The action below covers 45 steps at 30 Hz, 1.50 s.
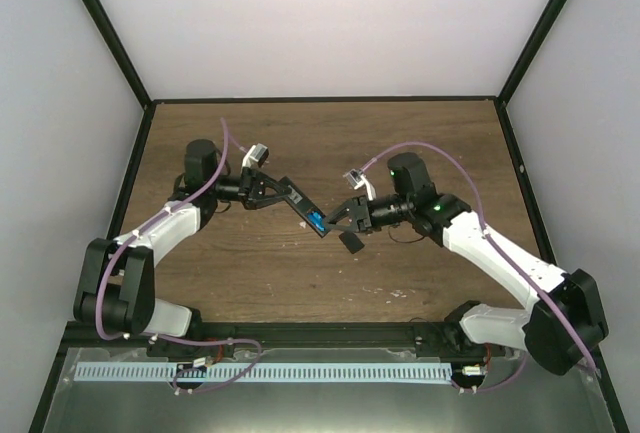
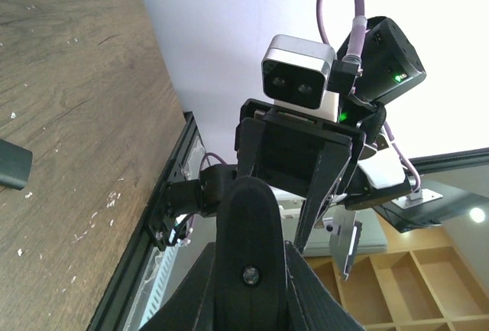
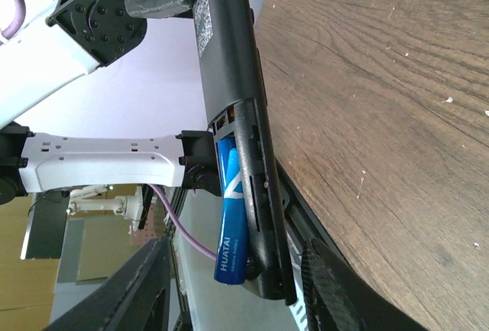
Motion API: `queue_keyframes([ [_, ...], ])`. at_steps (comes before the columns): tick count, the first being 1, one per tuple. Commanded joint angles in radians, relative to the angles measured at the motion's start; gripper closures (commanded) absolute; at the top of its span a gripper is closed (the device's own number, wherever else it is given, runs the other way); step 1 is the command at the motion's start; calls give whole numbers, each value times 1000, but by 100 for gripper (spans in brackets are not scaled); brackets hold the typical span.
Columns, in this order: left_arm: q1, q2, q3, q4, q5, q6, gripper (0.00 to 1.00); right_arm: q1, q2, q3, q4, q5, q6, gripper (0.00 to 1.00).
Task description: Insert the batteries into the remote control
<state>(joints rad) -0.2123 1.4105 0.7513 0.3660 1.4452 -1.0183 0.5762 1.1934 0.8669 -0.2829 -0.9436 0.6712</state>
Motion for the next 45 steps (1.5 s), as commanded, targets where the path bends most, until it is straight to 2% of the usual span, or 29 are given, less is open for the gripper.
queue_keyframes([
  [1, -1, -16, 1, 28, 15, 1, 100, -5, 3, 1, 15, -29, -1, 62],
  [7, -1, -13, 0, 28, 15, 1, 100, -5, 2, 3, 26, -30, 0, 71],
  [27, -1, -13, 10, -102, 9, 106, 100, -4, 50, 29, 25, -38, -9, 83],
  [32, 0, -10, 32, -197, 1, 174, 100, -4, 61, 38, 26, -40, -8, 85],
  [37, -1, -4, 43, -224, -1, 199, 100, -4, 69, 45, 18, -42, -9, 85],
  [45, 0, 14, 63, -274, -13, 243, 100, -4, 65, 69, -11, -42, -23, 81],
])
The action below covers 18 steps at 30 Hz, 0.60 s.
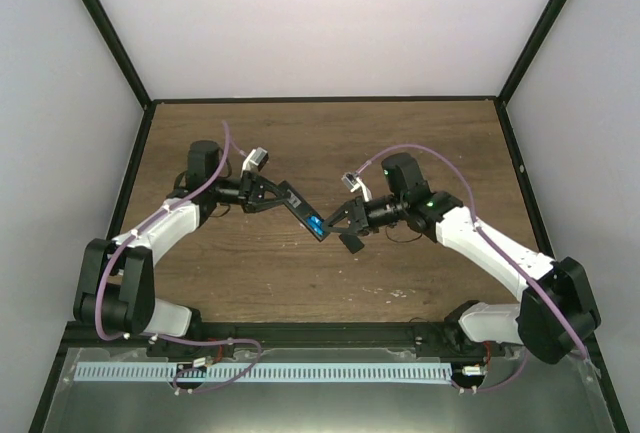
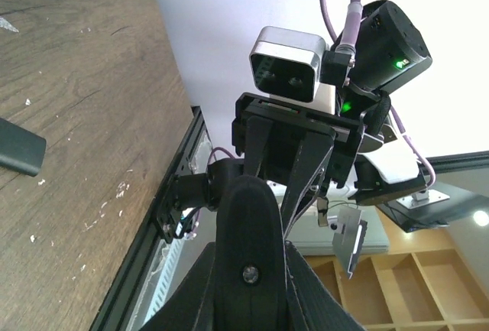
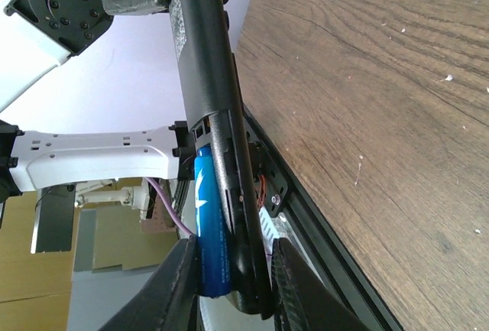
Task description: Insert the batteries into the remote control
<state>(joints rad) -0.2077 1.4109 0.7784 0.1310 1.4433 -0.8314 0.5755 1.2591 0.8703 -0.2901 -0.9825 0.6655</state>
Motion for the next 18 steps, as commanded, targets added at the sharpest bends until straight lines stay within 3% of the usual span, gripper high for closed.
queue_keyframes([
  [1, -5, 15, 41, -49, -12, 65, 100, -3, -1, 68, -9, -4, -20, 80],
  [10, -4, 28, 65, -114, -22, 116, 100, 0, -3, 87, -19, -27, -34, 74],
  [18, -5, 24, 65, -116, -17, 118, 100, 0, -7, 85, -24, -36, -48, 79],
])
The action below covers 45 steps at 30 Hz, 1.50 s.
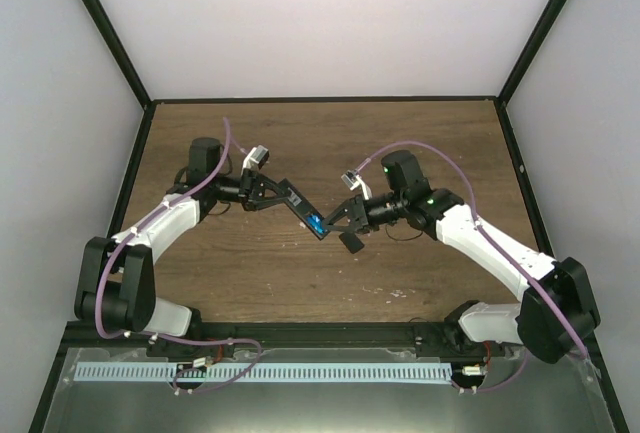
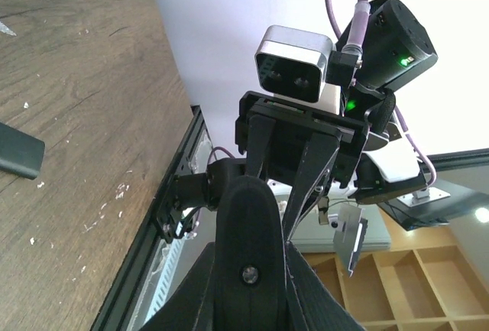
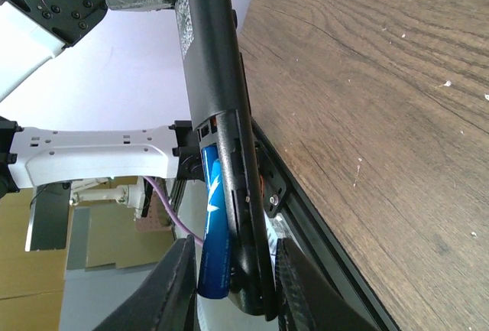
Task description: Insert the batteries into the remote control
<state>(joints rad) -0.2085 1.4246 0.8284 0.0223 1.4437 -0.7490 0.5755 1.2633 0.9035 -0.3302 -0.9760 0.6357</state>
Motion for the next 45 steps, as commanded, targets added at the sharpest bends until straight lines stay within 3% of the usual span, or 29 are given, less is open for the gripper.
queue_keyframes([
  [1, -5, 10, 14, -7, -16, 35, 100, 0, -11, 53, 17, -43, -18, 80],
  [45, -4, 16, 24, -67, -21, 96, 100, 52, 74, 112, 6, -36, -17, 82],
])
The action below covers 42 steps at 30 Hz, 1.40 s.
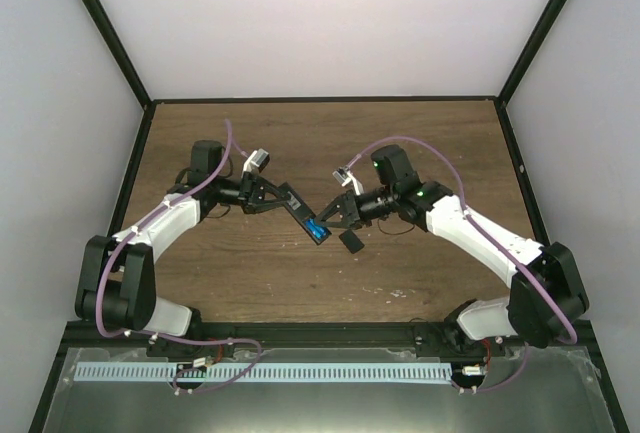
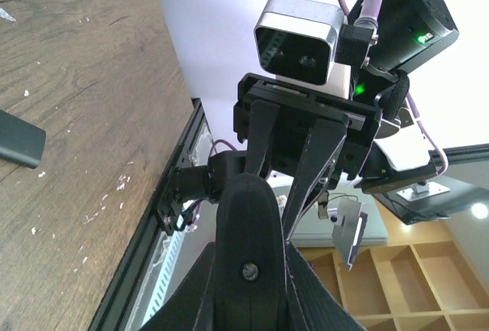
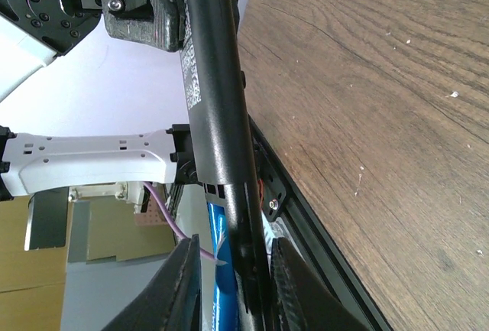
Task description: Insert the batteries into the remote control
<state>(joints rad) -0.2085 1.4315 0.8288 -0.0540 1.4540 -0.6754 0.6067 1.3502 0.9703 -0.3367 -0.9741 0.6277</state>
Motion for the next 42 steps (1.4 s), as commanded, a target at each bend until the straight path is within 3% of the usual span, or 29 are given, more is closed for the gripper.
queue_keyframes([
  [1, -5, 9, 25, 9, -31, 21, 100, 21, -18, 43, 18, -37, -4, 81],
  [5, -4, 7, 24, 10, -27, 20, 100, 21, -36, 31, 68, -42, 28, 73],
  [10, -5, 1, 26, 16, -22, 15, 100, 21, -35, 22, 68, -66, 32, 73],
  [42, -6, 6, 32, 46, -38, -11, 100, 36, 15, 71, -4, 4, -7, 94],
])
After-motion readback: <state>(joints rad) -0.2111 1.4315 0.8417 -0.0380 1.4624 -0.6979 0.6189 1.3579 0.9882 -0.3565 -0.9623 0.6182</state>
